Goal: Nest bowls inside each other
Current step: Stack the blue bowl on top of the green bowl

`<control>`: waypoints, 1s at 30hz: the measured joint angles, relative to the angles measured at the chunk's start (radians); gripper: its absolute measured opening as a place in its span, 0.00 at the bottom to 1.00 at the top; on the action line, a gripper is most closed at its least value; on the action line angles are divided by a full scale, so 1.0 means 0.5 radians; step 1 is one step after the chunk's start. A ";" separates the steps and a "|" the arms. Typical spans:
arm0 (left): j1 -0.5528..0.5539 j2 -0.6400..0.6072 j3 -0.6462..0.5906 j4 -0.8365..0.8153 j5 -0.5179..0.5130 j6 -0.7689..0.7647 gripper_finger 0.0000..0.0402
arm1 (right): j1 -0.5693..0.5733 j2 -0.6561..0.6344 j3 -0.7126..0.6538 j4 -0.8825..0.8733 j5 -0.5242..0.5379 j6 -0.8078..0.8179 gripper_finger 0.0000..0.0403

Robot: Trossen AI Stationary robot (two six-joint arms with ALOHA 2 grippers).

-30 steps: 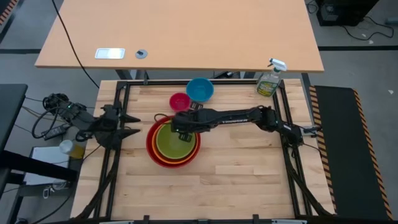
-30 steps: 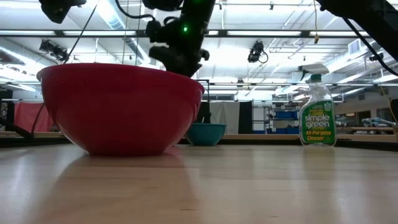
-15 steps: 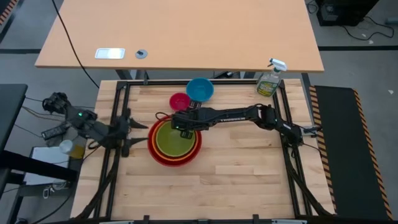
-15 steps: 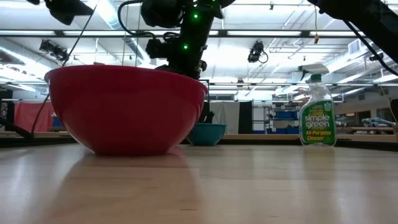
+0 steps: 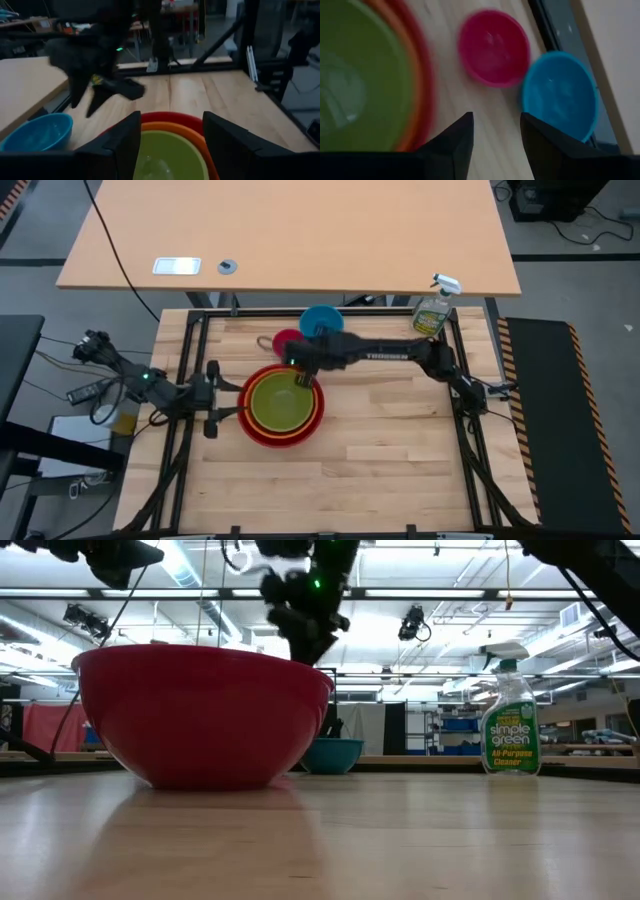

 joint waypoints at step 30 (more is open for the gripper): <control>0.004 -0.231 -0.249 0.289 -0.264 0.160 0.53 | -0.463 0.011 -0.470 0.139 -0.184 -1.297 0.45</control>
